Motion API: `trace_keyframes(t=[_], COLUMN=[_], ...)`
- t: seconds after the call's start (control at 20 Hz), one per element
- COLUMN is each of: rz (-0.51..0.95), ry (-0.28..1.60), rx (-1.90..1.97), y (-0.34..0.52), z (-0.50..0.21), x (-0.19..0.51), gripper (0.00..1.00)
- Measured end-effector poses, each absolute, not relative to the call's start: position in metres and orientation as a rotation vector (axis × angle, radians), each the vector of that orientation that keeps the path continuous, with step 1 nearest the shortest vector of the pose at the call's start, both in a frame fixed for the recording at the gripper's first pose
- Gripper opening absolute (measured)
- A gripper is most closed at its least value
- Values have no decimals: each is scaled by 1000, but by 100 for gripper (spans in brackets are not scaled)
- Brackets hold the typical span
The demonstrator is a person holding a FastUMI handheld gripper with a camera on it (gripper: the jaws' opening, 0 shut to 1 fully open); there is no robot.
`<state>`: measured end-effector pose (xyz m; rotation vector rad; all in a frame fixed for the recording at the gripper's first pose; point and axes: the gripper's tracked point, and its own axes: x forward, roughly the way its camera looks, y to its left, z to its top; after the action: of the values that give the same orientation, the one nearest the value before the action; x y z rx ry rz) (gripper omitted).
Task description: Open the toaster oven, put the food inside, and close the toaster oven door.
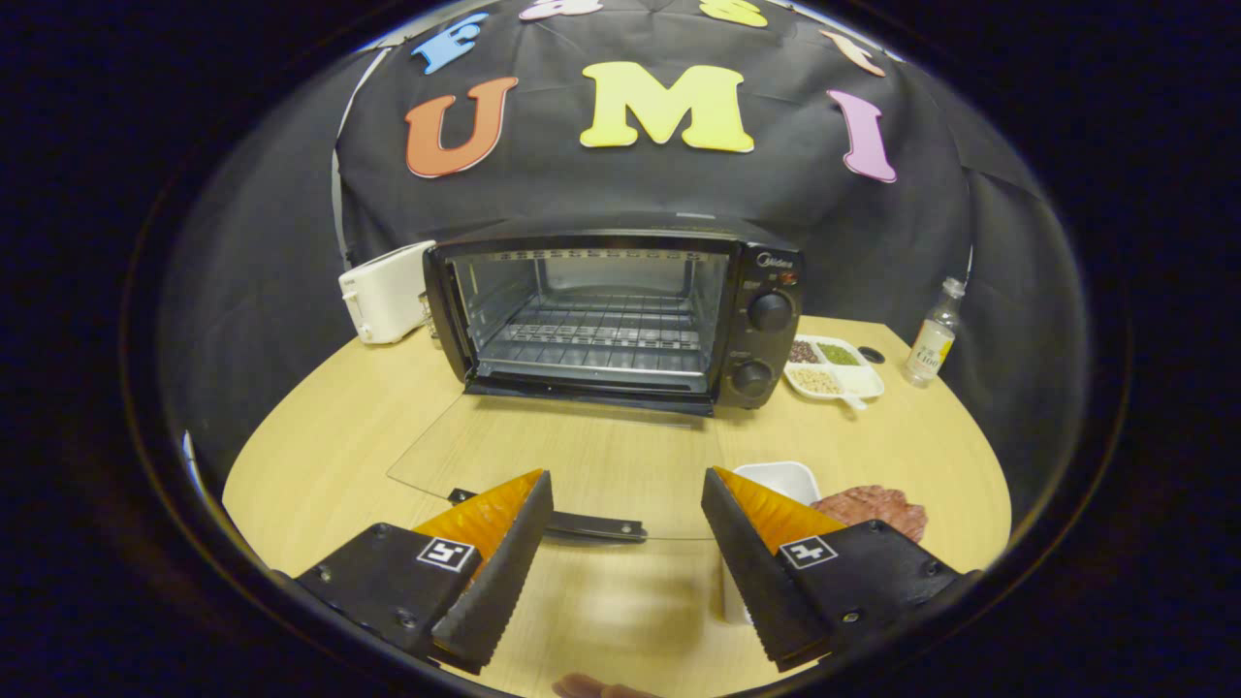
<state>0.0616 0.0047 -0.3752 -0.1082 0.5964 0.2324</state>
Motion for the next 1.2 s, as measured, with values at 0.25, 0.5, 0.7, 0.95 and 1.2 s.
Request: trace_keyframes(t=[0.25,0.5,0.7,0.95,1.2], rz=[206,178,188,254,335], ry=[554,564,600,806,969], rx=[-144,-159,-159,-11,89], y=[-45,-102,-137,-161,-172], z=[-331,-303,-296,-339,-380], x=[66,76,86,88,76], gripper=[99,99,99,99,91])
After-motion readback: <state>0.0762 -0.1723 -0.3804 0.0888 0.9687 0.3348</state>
